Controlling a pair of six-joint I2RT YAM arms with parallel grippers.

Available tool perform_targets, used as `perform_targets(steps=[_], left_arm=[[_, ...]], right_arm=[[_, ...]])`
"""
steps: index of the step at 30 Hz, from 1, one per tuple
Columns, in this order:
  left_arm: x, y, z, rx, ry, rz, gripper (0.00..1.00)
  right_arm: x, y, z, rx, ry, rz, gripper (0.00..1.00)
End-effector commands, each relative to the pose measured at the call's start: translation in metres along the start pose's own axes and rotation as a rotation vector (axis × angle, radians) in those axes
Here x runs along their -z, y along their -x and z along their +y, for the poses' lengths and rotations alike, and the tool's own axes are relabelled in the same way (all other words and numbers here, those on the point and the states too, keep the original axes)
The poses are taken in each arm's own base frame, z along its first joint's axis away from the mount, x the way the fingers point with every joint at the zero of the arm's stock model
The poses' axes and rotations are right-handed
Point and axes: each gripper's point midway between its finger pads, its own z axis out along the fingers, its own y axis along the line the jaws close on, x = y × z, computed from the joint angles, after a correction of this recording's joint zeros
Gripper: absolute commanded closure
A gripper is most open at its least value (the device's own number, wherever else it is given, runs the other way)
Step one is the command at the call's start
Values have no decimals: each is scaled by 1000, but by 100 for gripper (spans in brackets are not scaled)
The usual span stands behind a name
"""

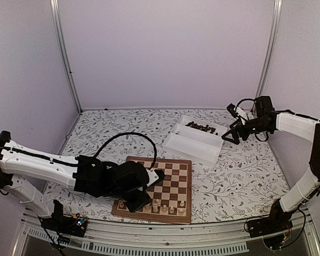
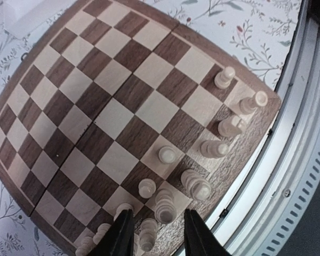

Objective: Set up the chess pieces on the board
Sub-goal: Place the chess piece on the chessboard, then move the storage box to the center of the board.

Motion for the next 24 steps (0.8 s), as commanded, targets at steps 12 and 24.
perform_targets(steps=[12,24], left_arm=[[74,145,139,269,218,-442,42],[1,213,269,516,95,-513,39]], right_arm=[[-26,38,-11,-88,111,33,36],[-95,1,-59,-78,50,199,56]])
